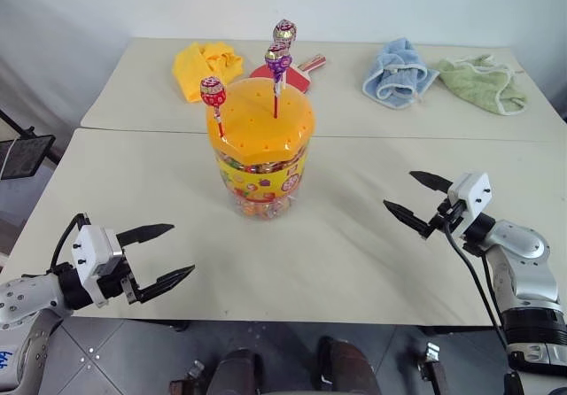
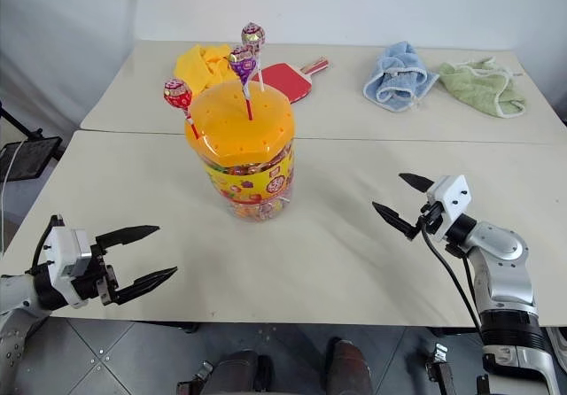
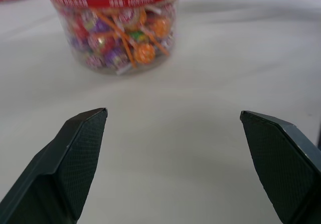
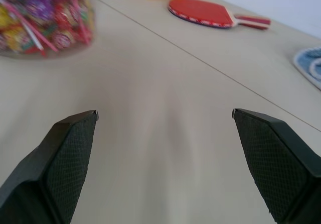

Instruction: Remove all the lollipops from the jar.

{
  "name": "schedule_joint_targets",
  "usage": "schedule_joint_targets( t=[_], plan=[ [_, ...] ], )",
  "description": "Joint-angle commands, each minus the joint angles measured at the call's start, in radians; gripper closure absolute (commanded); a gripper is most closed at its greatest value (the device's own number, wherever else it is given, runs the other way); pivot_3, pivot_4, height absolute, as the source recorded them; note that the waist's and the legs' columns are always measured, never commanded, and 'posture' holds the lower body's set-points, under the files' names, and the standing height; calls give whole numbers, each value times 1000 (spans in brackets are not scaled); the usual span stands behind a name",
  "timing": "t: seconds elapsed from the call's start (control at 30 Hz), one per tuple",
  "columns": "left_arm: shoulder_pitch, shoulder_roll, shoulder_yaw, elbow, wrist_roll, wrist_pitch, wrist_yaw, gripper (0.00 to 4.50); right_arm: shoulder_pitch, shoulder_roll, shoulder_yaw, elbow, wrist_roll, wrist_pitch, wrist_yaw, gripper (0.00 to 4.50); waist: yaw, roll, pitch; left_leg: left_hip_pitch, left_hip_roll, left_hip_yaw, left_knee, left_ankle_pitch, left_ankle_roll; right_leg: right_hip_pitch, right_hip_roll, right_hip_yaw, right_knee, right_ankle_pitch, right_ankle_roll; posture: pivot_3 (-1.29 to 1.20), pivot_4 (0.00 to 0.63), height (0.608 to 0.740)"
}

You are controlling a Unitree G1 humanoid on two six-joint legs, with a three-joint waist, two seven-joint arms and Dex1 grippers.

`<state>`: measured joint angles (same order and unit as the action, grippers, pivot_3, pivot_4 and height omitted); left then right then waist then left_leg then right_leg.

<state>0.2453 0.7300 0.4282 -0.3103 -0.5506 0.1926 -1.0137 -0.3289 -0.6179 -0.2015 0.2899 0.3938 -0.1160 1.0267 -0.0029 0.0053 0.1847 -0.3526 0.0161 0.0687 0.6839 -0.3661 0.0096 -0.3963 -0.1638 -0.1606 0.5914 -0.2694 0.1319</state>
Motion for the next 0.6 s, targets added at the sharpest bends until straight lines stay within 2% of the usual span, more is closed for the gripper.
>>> schedule_joint_targets(
  t=[0.03, 0.17, 0.2, 0.27, 0.37, 0.47, 0.6],
  plan=[
    [-12, -22, 21, -19, 2, -26, 40, 0, -4, -6, -27, -30, 57, -29, 69, 20, 0, 0, 0, 0, 0, 0, 0, 0, 0, 0, 0, 0, 0, 0, 0, 0, 150, 740],
    [-56, -37, 56, -1, -79, 45, 85, 0, 80, -42, -59, -192, 154, 16, 156, 20, 10, 0, 0, -1, 0, 0, 0, 0, 0, 0, 0, 0, 0, 0, 0, 0, 150, 740],
    [-91, -26, 81, 23, -153, 125, 107, 0, 120, -61, -84, -277, 231, 97, 160, 20, 17, 0, 0, -1, 0, -1, 0, 0, 0, 0, 0, -1, 0, 0, 0, 0, 150, 740],
    [-184, -4, 142, 71, -302, 235, 131, 0, 181, -59, -151, -441, 383, 205, 99, 20, 27, 0, 0, -1, 0, -3, 0, 0, 0, 0, 0, -1, 1, 0, 0, 0, 150, 740],
    [-268, 24, 198, 115, -409, 300, 108, 0, 244, -50, -226, -631, 520, 291, -7, 20, 27, 0, 0, 0, 0, -6, 2, 0, 0, 1, 0, 0, 1, 0, 0, 0, 150, 740],
    [-367, 49, 172, 184, -432, 312, 25, 0, 279, -28, -246, -823, 595, 312, -90, 20, 27, 0, 0, 1, 0, -6, 2, 0, 0, 2, 0, 1, 1, 0, 0, 0, 150, 740],
    [-557, 56, 46, 279, -389, 324, -58, 0, 285, 15, -220, -946, 611, 302, -162, 20, 28, 0, 0, 1, 0, -3, 1, -1, -1, 2, 1, 1, 1, 0, 0, 0, 150, 740]
  ],
)
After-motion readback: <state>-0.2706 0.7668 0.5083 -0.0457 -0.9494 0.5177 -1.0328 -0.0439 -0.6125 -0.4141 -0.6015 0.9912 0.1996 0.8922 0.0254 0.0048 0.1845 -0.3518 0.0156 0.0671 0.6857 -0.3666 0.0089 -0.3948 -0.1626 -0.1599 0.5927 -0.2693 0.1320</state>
